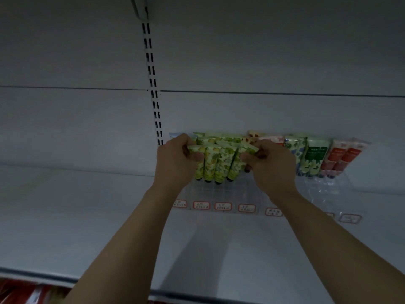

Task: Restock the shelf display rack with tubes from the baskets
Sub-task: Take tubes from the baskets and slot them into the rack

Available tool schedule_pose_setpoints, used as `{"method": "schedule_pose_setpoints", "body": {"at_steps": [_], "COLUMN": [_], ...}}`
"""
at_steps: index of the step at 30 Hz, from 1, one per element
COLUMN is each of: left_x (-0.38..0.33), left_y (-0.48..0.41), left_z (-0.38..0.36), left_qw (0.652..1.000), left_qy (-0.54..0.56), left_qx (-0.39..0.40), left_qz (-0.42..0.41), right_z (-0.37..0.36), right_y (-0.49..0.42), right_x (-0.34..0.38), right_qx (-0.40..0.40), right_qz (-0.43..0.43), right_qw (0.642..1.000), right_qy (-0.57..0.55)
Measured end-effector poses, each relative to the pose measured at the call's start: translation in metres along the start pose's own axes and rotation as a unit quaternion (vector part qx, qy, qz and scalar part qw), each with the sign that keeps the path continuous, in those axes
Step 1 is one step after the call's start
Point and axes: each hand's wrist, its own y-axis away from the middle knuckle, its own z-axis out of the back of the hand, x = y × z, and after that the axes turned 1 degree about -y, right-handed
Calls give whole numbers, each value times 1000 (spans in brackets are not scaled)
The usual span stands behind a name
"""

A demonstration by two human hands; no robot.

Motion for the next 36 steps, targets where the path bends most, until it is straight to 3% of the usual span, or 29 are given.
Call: {"method": "schedule_pose_setpoints", "body": {"at_steps": [13, 17, 20, 23, 26, 31, 36], "left_x": [0, -16, -35, -51, -50, -37, -33], "left_y": [-5, -1, -1, -6, -7, -8, -13], "left_z": [1, 4, 6, 6, -6, -20, -23], "left_qw": [998, 982, 975, 943, 923, 955, 967], "left_qy": [-40, -170, -195, -231, -296, -204, -137], "left_qx": [30, 78, 59, 59, 106, 64, 72], "left_qz": [30, 29, -90, -231, -221, -204, -202], "right_z": [-3, -4, -4, 0, 3, 8, 8], "right_y": [-2, 0, -6, -8, -8, -12, -12], "right_x": [4, 2, 0, 5, 10, 11, 3], "right_qx": [39, 39, 47, 52, 58, 81, 44], "right_qz": [13, 2, 4, 24, 36, 41, 44], "right_qw": [999, 999, 999, 997, 994, 990, 996], "right_qy": [-3, -8, 18, 61, 89, 105, 69]}}
